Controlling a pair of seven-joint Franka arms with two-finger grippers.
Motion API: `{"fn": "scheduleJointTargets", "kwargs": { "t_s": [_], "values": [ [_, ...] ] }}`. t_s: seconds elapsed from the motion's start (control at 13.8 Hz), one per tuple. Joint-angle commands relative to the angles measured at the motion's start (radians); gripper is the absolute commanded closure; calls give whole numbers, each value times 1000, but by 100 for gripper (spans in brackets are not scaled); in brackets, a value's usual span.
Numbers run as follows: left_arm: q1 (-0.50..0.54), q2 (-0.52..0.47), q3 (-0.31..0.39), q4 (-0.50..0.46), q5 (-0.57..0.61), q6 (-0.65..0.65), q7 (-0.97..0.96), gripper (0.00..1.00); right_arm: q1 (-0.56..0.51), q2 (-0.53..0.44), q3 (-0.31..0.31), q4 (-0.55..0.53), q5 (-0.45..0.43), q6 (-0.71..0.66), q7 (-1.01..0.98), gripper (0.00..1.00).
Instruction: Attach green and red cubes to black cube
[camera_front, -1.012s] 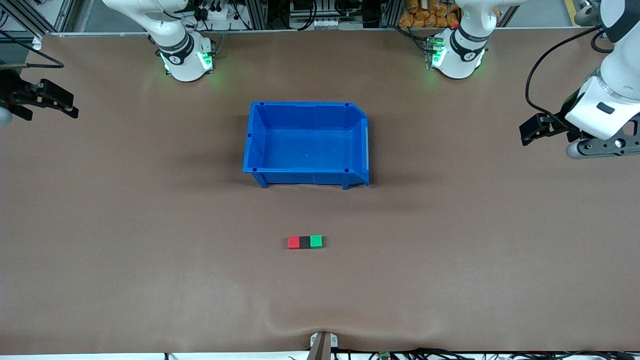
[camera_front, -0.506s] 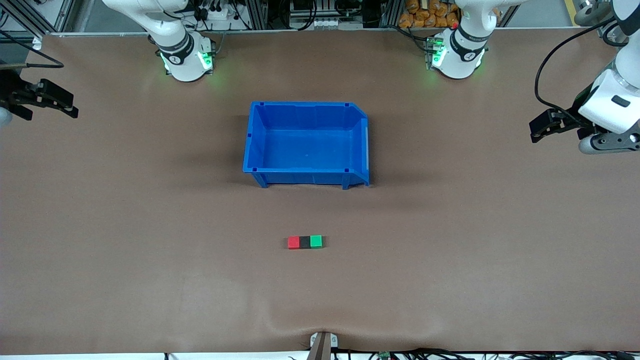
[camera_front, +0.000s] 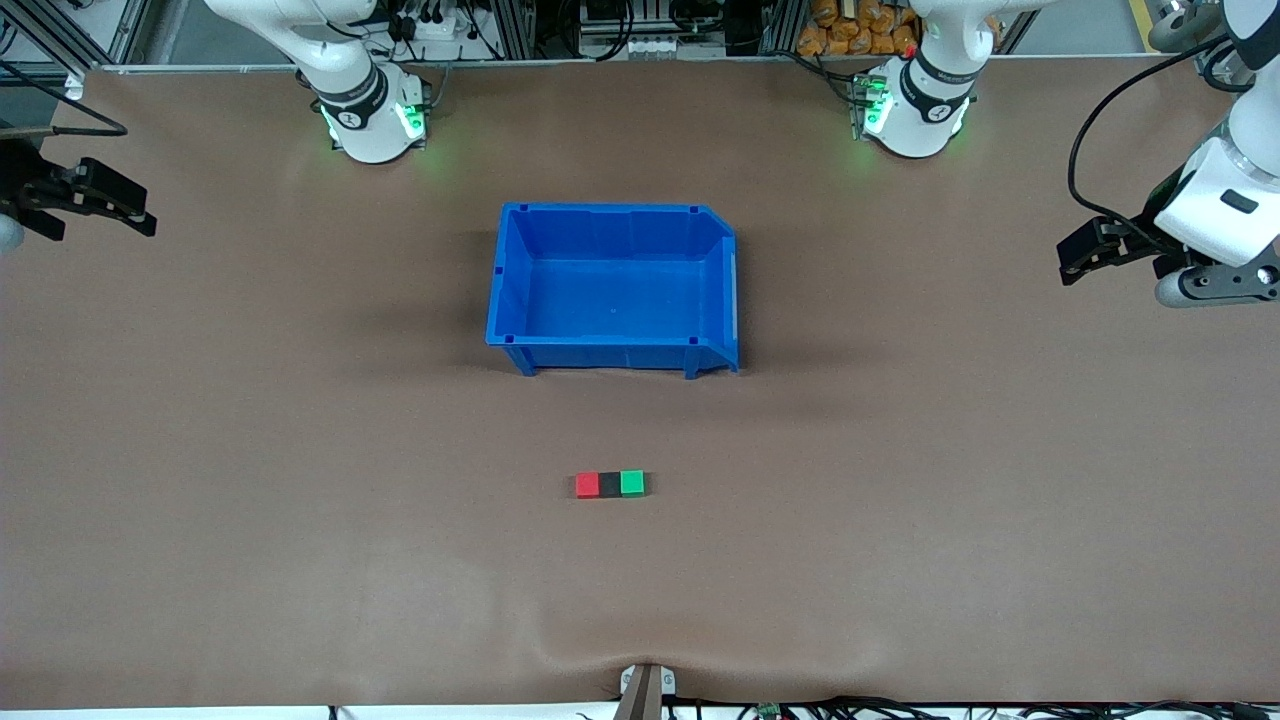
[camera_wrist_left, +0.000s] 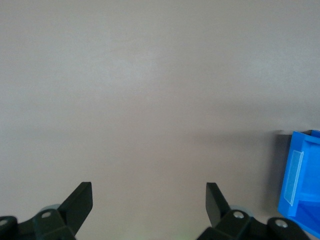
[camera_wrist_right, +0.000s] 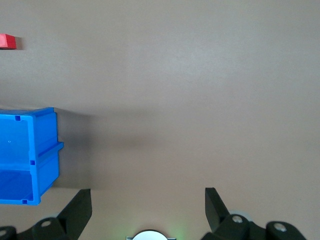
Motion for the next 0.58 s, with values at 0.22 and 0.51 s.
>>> {"fn": "scheduleJointTargets", "kwargs": {
  "t_s": [0.22, 0.51],
  "values": [
    [-4, -25, -4, -9, -21, -5, 26, 0, 2, -1, 0, 5, -8, -10, 7, 0],
    [-127, -30, 108, -10, -22, -13, 23, 0, 1, -3, 0, 5, -8, -10, 7, 0]
  ]
}}
